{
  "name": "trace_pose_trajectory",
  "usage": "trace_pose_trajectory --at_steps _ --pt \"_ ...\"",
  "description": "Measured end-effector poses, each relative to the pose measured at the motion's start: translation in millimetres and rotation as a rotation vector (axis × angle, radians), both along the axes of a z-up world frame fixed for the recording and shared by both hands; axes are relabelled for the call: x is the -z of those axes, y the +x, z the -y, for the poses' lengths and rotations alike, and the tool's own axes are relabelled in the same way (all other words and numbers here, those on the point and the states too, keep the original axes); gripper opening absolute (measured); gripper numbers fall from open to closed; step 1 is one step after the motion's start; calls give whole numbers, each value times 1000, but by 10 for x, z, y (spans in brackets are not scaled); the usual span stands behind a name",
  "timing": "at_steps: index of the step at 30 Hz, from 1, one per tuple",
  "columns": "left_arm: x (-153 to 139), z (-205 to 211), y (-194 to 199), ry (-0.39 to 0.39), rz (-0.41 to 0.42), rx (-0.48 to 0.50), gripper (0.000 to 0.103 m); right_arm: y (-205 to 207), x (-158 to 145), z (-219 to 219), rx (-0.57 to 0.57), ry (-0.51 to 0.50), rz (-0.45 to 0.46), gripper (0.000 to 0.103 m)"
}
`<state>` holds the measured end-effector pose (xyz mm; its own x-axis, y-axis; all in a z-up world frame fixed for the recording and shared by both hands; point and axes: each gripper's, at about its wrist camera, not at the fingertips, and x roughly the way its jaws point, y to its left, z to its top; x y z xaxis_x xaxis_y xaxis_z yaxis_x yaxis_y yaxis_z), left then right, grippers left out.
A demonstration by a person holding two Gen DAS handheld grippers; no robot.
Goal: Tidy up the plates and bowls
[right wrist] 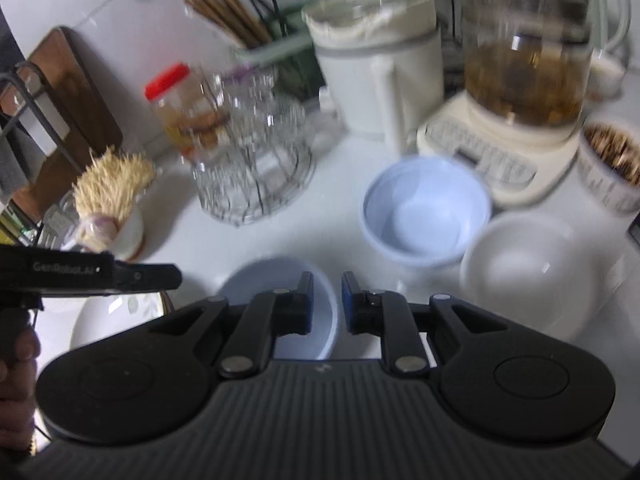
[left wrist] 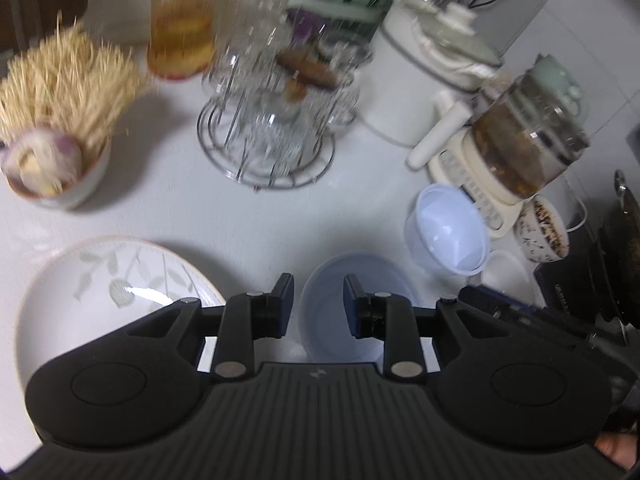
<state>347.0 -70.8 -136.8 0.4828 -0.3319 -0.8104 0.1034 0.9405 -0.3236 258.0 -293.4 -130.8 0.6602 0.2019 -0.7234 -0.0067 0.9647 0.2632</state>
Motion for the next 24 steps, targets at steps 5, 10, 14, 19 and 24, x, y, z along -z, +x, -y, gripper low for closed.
trace_pose_trajectory --at_steps 5,10,14,19,24 --pt "-294 1 -102 -3 53 25 31 -114 -325 -13 14 -9 71 19" --pt "-470 -15 -191 5 79 52 31 -241 -508 -71 13 -9 108 19" --pt "-595 -33 -277 27 114 69 31 -326 -585 -135 21 -18 123 19" --pt "-668 -38 -372 24 132 79 31 -418 -634 -166 24 -22 141 19" --pt "-647 47 -419 13 129 77 31 -455 -627 -119 27 -24 142 19"
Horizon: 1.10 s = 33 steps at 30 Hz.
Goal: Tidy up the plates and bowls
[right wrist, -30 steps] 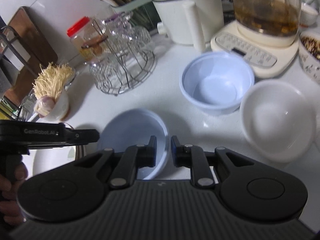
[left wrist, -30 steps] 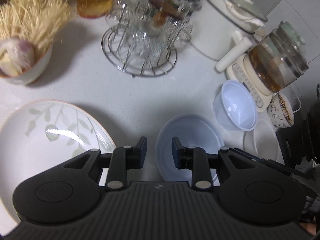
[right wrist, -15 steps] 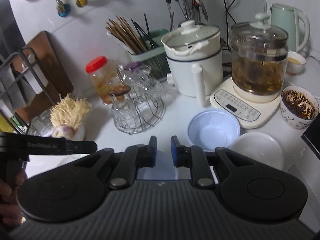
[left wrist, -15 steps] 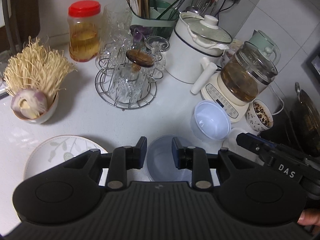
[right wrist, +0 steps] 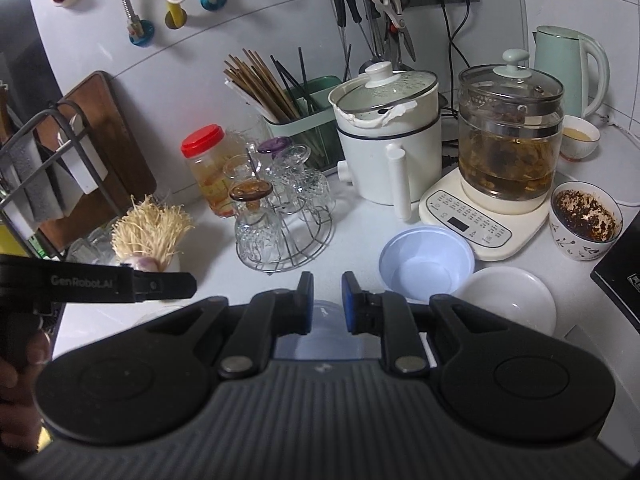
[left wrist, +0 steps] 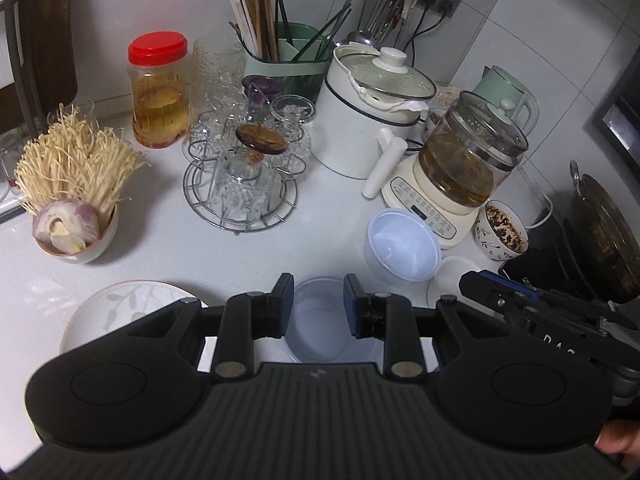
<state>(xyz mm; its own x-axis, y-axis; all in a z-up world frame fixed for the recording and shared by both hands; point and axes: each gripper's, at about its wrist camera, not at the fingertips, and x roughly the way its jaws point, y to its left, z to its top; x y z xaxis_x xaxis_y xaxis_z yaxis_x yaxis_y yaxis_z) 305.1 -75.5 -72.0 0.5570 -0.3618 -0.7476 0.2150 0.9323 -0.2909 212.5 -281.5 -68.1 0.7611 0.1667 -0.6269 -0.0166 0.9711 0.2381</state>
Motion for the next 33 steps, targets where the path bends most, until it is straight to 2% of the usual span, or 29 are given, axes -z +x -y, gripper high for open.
trace_pose_trajectory --at_steps 17,25,33 --pt "158 436 -38 -16 -44 -8 31 -87 145 463 40 -22 -44 19" --pt "164 296 33 -46 -45 54 32 -110 144 388 123 -31 -69 19" --pt "306 120 104 -50 -80 122 32 -191 123 171 190 -34 -81 19"
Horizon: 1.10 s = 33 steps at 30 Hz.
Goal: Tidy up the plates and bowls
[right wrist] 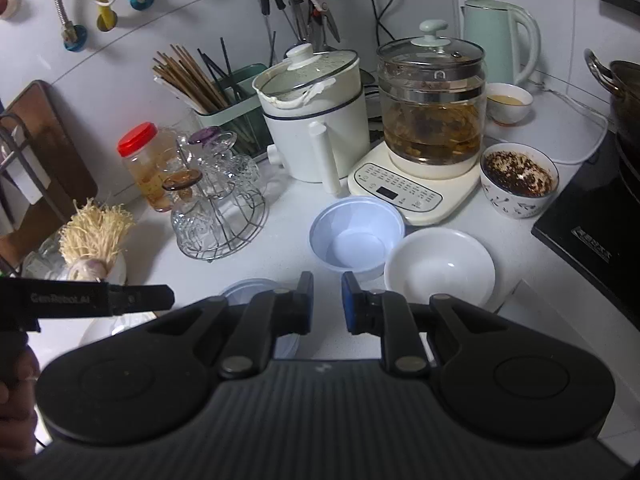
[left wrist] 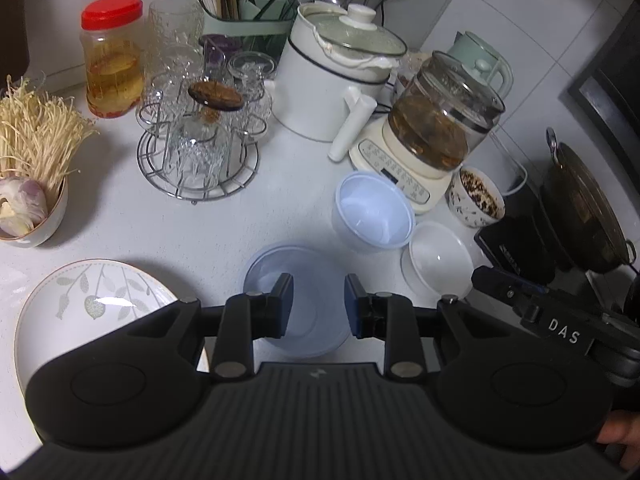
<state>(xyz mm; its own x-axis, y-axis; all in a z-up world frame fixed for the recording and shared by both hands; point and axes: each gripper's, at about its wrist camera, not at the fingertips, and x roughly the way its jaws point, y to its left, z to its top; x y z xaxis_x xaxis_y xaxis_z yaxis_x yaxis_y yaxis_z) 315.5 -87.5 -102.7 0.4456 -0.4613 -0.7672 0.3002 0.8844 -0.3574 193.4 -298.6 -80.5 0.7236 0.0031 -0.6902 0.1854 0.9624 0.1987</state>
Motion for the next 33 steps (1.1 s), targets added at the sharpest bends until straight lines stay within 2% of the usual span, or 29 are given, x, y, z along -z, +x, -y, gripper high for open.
trace_pose_trajectory --at_steps 5,9,11,12,15,19,31,33 --pt "23 -59 64 0 -8 32 33 -22 39 -41 49 16 -9 19" --pt "94 -4 162 21 -20 47 41 -15 77 -1 78 21 -13 22" --pt "134 26 215 26 -26 42 46 17 110 49 88 24 -12 47" --pt "154 41 245 23 -29 37 49 40 123 78 92 26 -8 50" --pt "228 109 362 22 -35 14 60 146 163 178 78 19 -5 51" --pt "279 194 539 13 -56 -21 64 345 208 343 66 22 -21 51" --pt "525 606 1114 5 -115 -35 63 972 416 782 16 55 -88 50" --pt "555 670 1188 -4 -116 -34 61 1078 446 819 -6 52 -92 45"
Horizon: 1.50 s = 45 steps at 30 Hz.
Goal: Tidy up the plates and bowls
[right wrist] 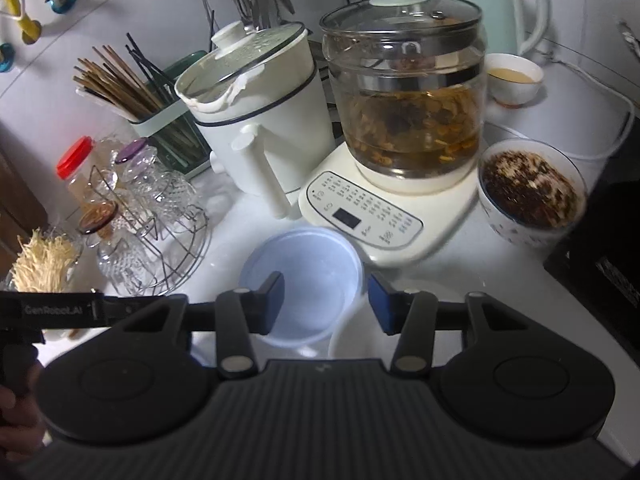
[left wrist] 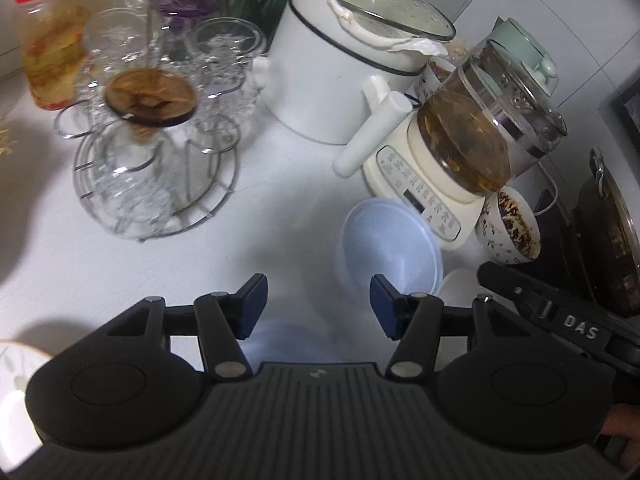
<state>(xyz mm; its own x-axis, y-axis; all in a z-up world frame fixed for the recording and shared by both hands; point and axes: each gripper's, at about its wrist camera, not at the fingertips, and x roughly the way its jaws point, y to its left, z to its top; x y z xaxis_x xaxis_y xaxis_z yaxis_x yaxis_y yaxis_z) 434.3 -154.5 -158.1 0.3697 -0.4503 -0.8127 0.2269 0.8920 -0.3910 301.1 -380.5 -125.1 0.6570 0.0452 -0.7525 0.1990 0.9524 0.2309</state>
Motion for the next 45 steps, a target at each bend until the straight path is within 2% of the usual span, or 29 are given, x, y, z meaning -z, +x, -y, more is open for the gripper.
trace_pose_trajectory --at_steps 8,12,21,23,31,45 --pt "232 299 302 -7 -60 14 40 442 197 95 -56 -19 -65 31" --pt "313 370 369 -31 -103 15 27 602 337 126 -79 -25 -120 28" --pt "509 553 496 3 -141 38 11 768 577 202 -100 -33 -191 21" --pt "522 568 507 2 -139 33 9 778 605 212 -105 -18 -198 17" --pt "462 511 534 -9 -131 16 9 810 603 201 -110 13 -200 17" --pt "-70 339 466 -40 -44 4 9 637 116 86 -94 31 -94 17"
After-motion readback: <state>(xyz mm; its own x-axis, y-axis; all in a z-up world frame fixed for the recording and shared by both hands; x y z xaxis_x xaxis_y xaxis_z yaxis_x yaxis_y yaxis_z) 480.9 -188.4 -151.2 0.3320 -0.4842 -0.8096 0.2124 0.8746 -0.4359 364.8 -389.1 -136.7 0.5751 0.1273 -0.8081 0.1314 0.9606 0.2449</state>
